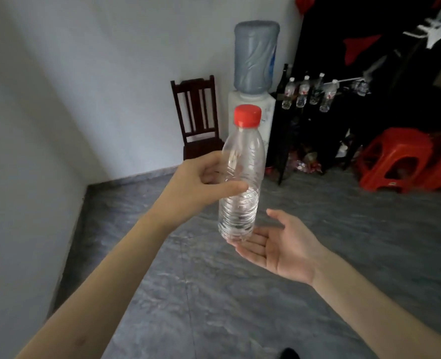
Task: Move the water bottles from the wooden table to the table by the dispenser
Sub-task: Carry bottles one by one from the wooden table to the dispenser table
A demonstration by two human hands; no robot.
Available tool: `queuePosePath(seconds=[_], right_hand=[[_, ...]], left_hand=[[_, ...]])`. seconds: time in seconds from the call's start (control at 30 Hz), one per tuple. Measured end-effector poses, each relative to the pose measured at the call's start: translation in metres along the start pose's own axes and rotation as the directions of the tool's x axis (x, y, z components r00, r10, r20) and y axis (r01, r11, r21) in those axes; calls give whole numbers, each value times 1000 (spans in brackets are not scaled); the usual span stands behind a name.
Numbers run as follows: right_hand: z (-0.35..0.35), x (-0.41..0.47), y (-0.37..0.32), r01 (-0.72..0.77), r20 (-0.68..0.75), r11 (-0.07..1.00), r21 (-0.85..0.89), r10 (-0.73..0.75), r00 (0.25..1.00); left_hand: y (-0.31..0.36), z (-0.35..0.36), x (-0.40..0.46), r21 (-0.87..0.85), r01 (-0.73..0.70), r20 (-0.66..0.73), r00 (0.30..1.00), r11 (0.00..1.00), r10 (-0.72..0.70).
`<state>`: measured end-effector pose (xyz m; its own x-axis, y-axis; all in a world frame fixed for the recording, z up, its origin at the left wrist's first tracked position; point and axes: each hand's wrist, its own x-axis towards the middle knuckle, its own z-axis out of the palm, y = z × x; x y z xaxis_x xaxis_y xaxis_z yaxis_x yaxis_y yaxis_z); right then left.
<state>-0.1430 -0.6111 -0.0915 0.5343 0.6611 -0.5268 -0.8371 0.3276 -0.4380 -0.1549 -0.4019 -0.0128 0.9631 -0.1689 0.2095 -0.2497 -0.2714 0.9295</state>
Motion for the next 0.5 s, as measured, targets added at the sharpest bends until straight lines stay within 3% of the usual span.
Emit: queuePosePath(seconds=[0.5], right_hand=[[-141, -44, -160, 113, -65, 988, 106, -106, 992]], left_hand=[[-3, 143, 185, -11, 24, 151, 988, 1000, -22]])
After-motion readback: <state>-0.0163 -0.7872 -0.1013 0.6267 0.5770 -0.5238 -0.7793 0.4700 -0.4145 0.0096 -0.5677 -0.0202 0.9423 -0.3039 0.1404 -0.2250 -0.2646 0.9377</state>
